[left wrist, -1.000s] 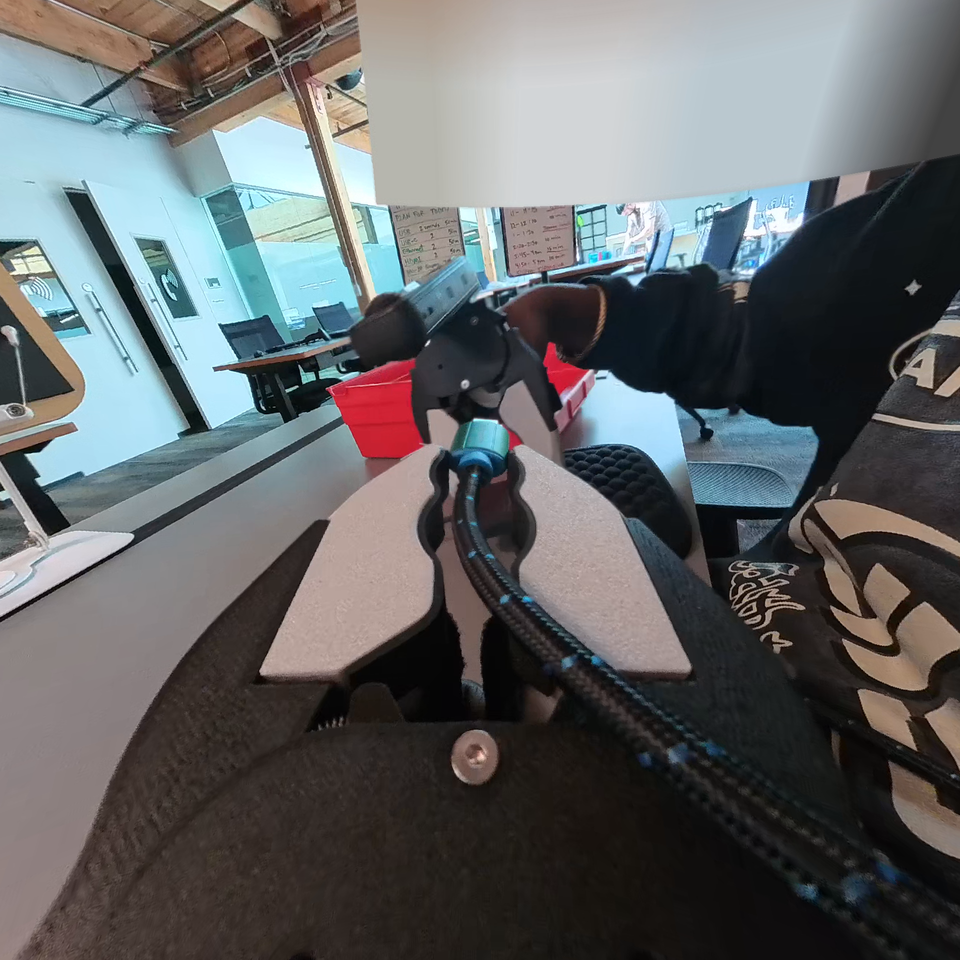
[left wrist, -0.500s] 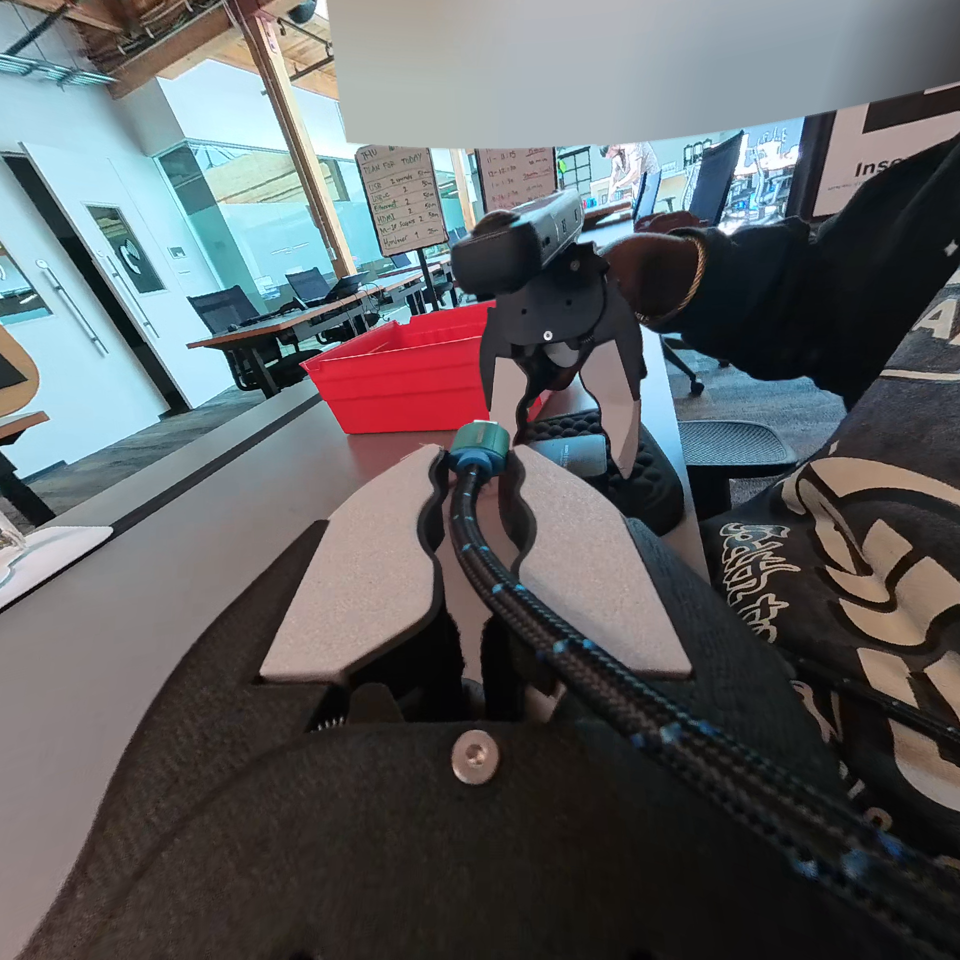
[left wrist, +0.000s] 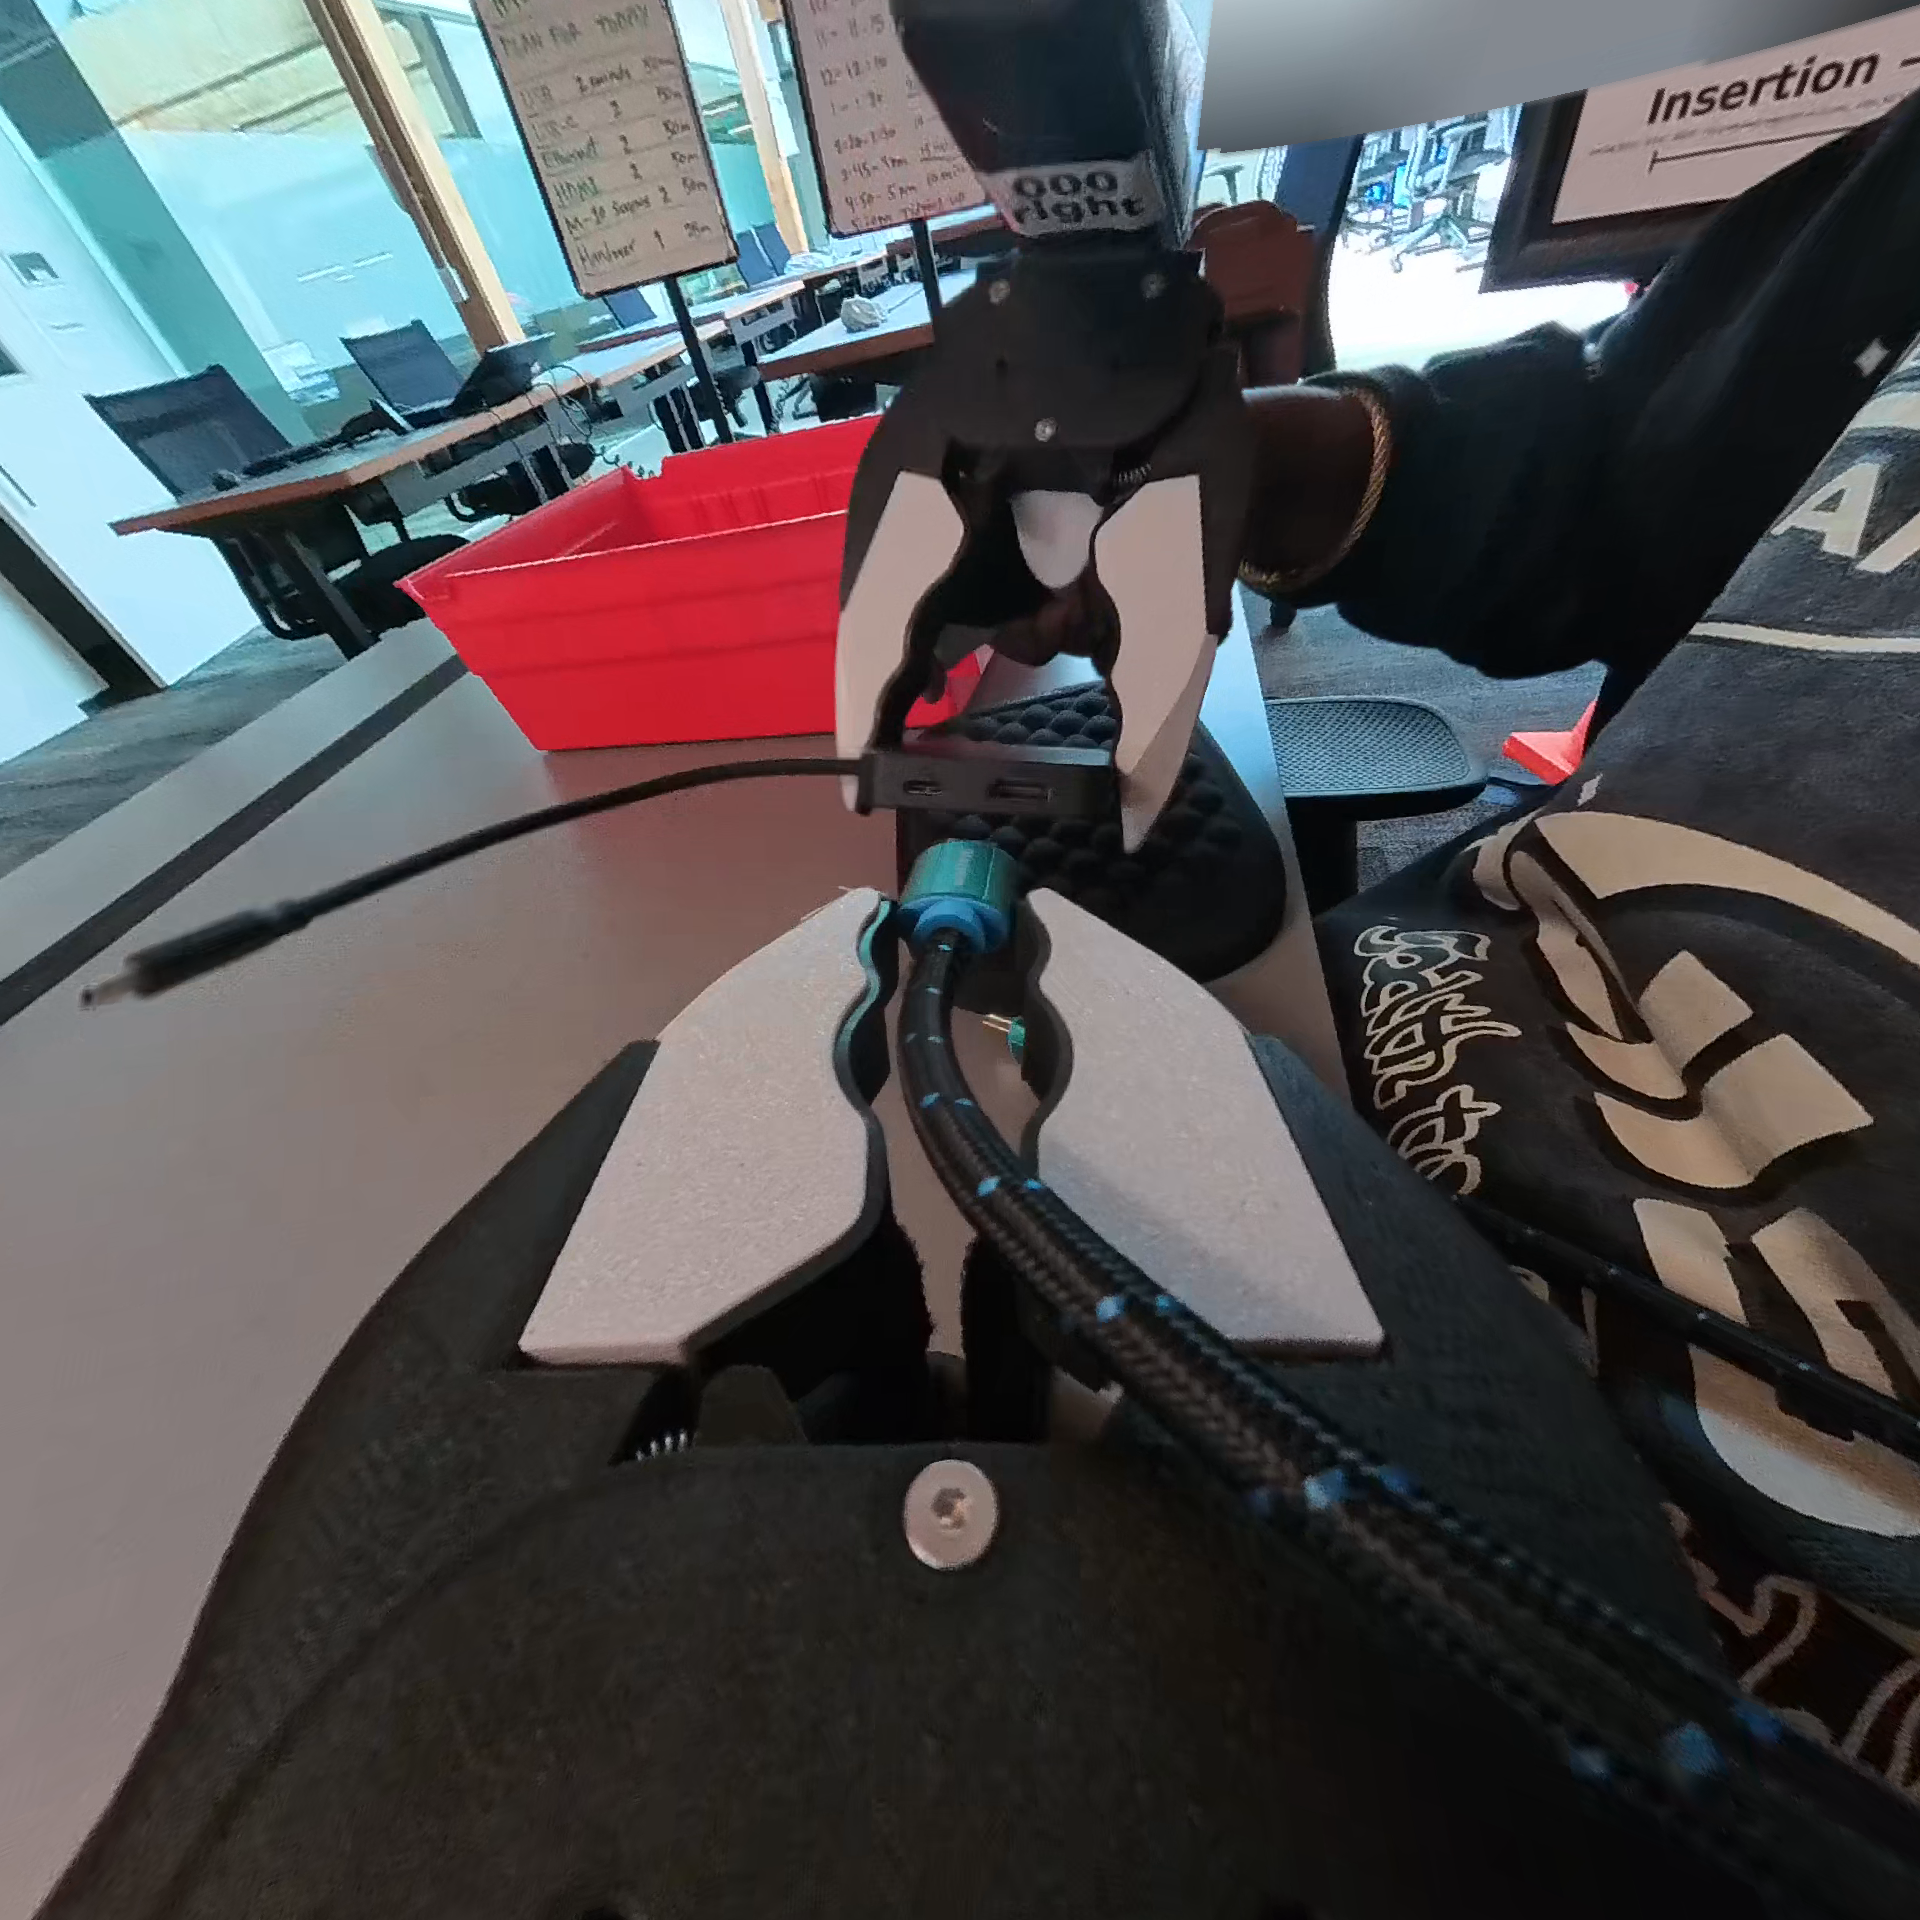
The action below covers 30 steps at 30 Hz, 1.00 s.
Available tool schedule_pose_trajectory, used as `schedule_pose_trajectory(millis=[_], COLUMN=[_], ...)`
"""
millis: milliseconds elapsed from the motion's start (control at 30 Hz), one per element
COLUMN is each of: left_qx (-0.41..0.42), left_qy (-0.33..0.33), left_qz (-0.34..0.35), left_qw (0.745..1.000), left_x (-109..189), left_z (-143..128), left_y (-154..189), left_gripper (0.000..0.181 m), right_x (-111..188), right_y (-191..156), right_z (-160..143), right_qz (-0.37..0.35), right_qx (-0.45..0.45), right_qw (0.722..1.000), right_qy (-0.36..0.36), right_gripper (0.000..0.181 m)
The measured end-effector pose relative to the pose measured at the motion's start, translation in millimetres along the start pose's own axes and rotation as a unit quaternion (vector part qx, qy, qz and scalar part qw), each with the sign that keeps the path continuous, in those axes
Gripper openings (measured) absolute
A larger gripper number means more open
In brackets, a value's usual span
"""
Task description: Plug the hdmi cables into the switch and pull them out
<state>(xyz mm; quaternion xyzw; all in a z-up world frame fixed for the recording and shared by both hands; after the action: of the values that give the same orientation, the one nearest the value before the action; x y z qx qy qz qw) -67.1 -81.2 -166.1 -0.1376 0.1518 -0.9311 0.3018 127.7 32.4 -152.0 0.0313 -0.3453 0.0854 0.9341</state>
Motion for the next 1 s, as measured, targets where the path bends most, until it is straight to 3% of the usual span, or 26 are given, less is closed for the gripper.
schedule_pose_trajectory(millis=[400,833,1000], left_qx=[-0.014,-0.029,-0.050], left_qy=[-0.009,-0.007,-0.039], left_qz=[0.006,0.010,0.008], left_qw=[1.000,1.000,0.998], left_x=[-1.5,-1.0,-6.7], left_z=[-0.4,-0.7,-2.2], left_y=[2.5,5.1,8.8], left_gripper=[0.021,0.021,0.021], right_x=[-20.8,-21.3,-23.9], right_y=[-6.8,-12.5,-16.6], right_z=[21.5,22.0,21.8], right_qz=[-0.014,-0.035,-0.056], right_qx=[0.035,0.081,0.110], right_qw=[0.999,0.996,0.992], right_qy=[0.016,0.027,-0.002], right_gripper=[0.075,0.075,0.075])
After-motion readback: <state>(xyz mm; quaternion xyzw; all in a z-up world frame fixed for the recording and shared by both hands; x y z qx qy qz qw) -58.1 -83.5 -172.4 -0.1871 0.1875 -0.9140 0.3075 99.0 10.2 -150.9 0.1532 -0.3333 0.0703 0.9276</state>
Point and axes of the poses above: each gripper's, where its closed fingertips meet, x back along the fingers, z out of its top, y = z × x across the jaws, the point moved 10 cm from there along x, back along the fingers, and after that the axes turned 10 degrees about -x, right-handed, at the moved point
